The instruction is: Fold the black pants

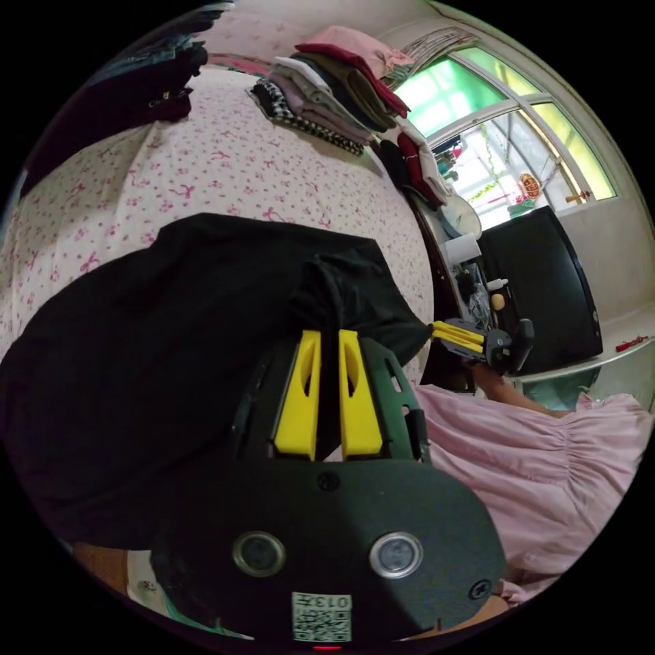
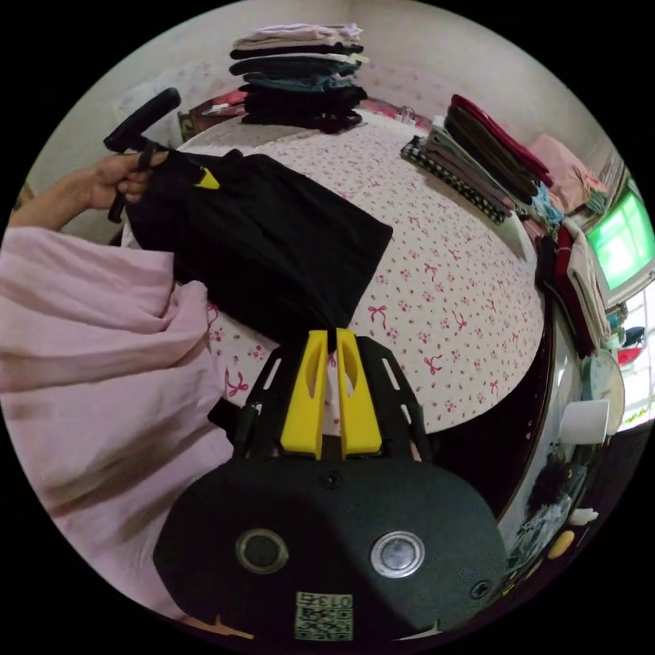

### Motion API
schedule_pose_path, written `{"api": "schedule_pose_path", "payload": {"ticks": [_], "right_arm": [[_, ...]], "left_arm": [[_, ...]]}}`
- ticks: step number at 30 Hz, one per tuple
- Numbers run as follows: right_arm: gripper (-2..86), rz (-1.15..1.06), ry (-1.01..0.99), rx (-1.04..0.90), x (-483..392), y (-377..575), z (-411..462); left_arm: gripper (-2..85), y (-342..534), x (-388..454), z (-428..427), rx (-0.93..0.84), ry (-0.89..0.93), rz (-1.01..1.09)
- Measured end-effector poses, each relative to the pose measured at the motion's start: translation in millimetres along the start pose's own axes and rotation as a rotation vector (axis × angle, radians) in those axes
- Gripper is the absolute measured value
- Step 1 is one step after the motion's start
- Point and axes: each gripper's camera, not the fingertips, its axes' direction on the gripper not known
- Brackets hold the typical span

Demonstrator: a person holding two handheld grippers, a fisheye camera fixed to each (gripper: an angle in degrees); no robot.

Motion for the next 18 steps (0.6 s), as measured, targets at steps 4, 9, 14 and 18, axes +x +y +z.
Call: {"api": "schedule_pose_path", "payload": {"ticks": [4, 9, 14, 18], "right_arm": [[2.1, -0.094, 0.001, -0.034, -18.7, -5.3, 8.3], [1.6, -0.156, 0.12, -0.016, -38.8, -23.1, -9.4], [1.5, -0.191, 0.132, 0.03, -43.9, -35.9, -30.3], [1.7, -0.257, 0.031, -0.063, -49.2, -50.0, -10.7]], "left_arm": [[4.7, 8.0, -23.3, 11.9, -0.065, -0.057, -0.014], [4.6, 12.8, -25.1, -2.1, -0.036, -0.031, 0.002], [4.8, 13.7, -29.8, -28.6, -0.009, -0.01, 0.034], [5.4, 15.6, -52.6, -14.7, -0.088, -0.012, -0.03]]}}
